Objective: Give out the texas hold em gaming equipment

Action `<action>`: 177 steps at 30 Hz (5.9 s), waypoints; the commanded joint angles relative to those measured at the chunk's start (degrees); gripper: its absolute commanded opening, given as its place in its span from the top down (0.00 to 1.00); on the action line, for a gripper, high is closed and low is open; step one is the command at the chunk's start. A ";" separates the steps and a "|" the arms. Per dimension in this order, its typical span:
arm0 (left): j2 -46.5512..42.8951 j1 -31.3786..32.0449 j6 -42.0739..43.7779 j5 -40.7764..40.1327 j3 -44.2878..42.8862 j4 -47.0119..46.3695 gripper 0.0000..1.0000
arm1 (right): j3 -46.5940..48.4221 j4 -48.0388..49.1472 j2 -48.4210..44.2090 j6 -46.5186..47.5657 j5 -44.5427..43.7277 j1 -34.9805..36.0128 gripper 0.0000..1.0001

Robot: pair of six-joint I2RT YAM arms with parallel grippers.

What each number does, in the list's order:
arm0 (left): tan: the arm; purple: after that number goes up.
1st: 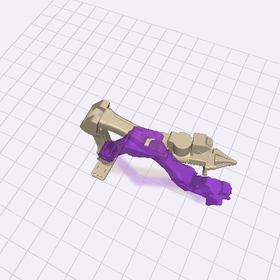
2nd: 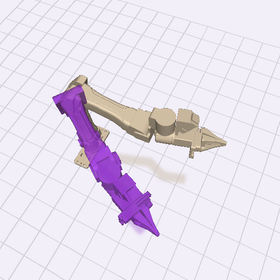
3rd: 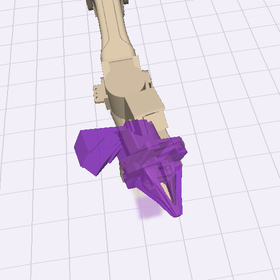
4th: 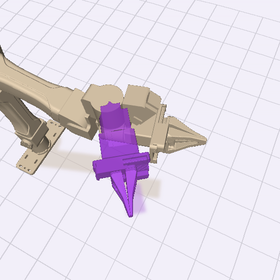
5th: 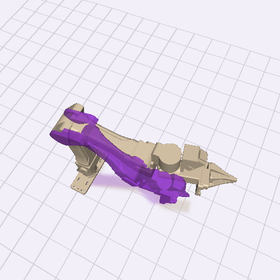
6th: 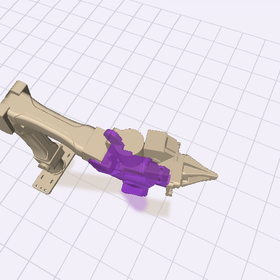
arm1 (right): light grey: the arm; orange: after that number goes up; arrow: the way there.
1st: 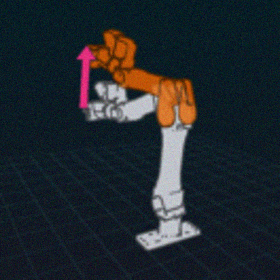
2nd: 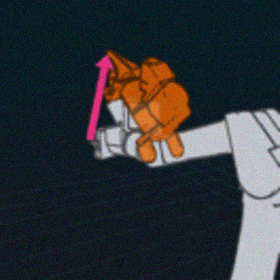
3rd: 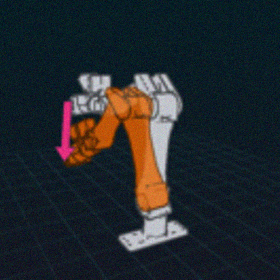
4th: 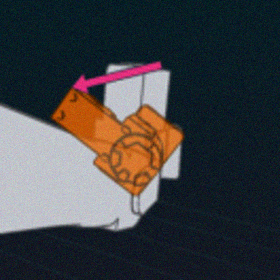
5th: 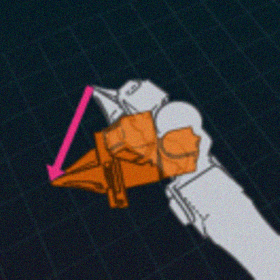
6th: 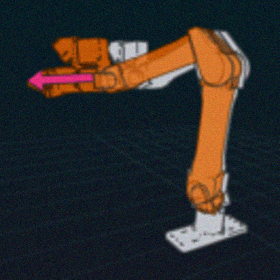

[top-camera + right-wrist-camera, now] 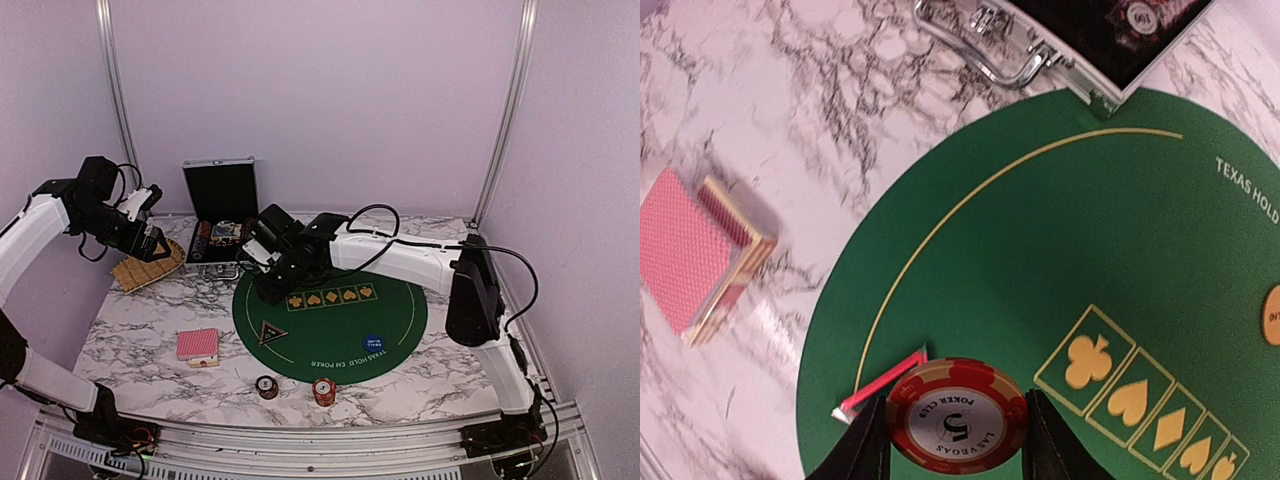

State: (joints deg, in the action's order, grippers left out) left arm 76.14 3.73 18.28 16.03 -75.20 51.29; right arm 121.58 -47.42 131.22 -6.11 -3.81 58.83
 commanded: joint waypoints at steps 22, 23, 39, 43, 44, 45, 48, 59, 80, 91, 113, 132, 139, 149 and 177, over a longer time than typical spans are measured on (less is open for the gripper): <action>0.54 0.23 0.96 1.66 1.90 0.63 0.01 | 16.64 11.65 20.59 2.02 1.34 -2.34 0.99; 0.63 0.20 0.96 1.74 1.90 0.63 0.01 | 16.59 11.89 20.72 1.98 1.23 -2.32 0.93; -0.23 0.23 0.77 1.24 1.32 0.65 0.01 | 16.94 13.41 15.57 2.77 2.06 -3.52 0.27; -0.72 0.18 0.55 1.38 1.20 0.66 0.01 | 16.35 11.17 10.23 2.21 3.14 -3.63 0.27; -0.75 0.21 0.46 1.35 1.06 0.64 0.01 | 15.22 10.85 8.00 2.05 3.21 -3.63 0.28; -0.78 0.23 0.34 1.32 0.87 0.65 0.01 | 13.38 10.75 5.49 1.90 3.20 -3.59 0.28; -0.85 0.23 0.02 1.30 0.51 0.74 0.01 | 3.13 10.85 -3.10 1.09 3.20 -3.03 0.29; -1.03 0.23 0.02 0.94 -0.17 0.80 0.01 | -36.73 3.61 -29.89 -2.99 0.28 7.23 0.14; -2.20 0.48 -0.37 0.75 -2.00 2.75 0.01 | -45.26 2.82 -29.73 -4.29 2.14 14.25 0.08; -1.80 0.58 -0.29 0.56 -2.82 3.20 0.01 | -46.61 3.12 -28.25 -3.87 3.05 15.07 0.19; -1.75 0.58 0.28 0.29 -2.60 3.38 0.01 | -45.84 3.41 -28.68 -4.34 1.68 15.04 0.69; -1.61 0.58 0.36 0.12 -2.82 3.38 0.01 | -39.55 1.89 -31.41 -4.17 -2.84 4.12 0.89; -1.20 0.58 0.37 0.86 -2.50 3.34 0.01 | -32.09 4.52 -24.65 -3.11 -6.54 -7.17 0.90; -1.03 0.65 0.59 1.84 -2.35 3.38 0.01 | -18.51 8.70 -9.96 -1.67 -11.02 -22.04 0.91; -0.77 0.67 0.83 2.65 -2.03 3.35 0.01 | -4.06 10.39 9.51 -0.44 -7.87 -27.63 0.58</action>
State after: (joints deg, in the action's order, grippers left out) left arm 75.29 4.14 18.50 17.87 -76.88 52.88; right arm 115.96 -36.91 139.68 -6.79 -12.88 31.57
